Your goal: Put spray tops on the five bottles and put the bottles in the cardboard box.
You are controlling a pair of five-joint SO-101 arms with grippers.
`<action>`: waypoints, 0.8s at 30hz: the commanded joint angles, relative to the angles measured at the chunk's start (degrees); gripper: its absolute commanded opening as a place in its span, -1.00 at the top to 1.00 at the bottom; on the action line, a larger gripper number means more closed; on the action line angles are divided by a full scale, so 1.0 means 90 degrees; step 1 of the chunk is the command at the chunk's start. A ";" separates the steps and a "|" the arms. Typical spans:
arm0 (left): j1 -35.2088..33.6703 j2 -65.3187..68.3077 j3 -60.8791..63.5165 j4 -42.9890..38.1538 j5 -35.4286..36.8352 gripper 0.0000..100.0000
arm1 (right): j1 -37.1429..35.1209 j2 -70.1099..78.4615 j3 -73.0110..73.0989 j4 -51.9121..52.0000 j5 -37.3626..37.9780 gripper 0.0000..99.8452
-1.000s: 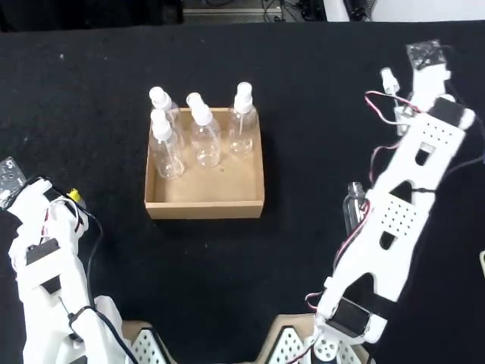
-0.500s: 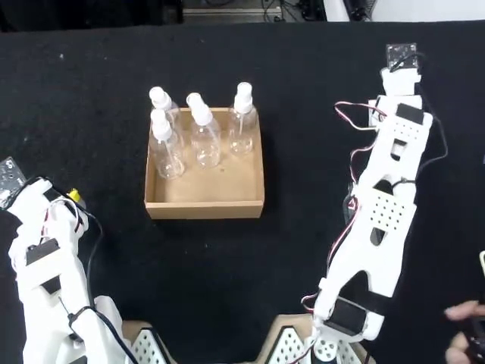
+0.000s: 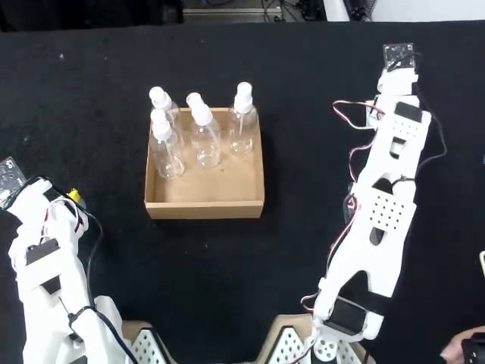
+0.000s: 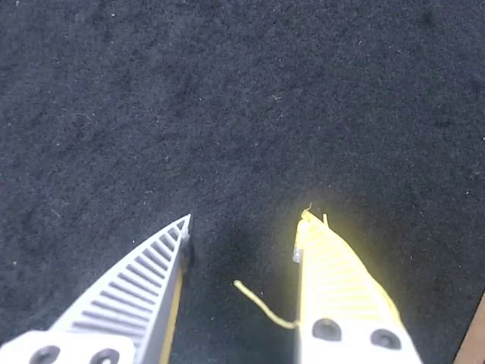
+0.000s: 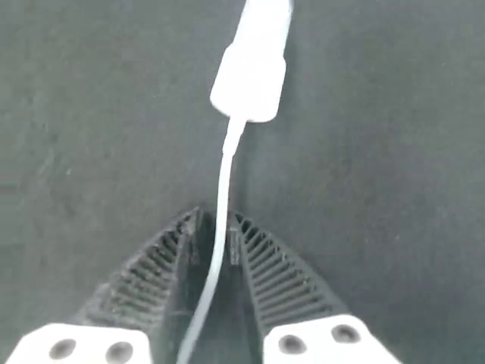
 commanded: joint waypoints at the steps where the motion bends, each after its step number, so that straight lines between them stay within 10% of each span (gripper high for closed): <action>1: 0.0054 -0.0186 -0.0083 -0.0137 -0.0049 0.60 | -0.0303 -0.0415 -0.0806 0.1104 -0.0264 0.98; 14: 0.0024 -0.0186 -0.0083 -0.0137 -0.0049 0.60 | -0.0615 -0.0405 -0.3043 0.2637 -0.1875 0.97; 24: 0.0024 -0.0186 -0.0083 -0.0137 -0.0049 0.60 | -0.0449 0.0063 -0.2359 0.0147 -0.1905 0.58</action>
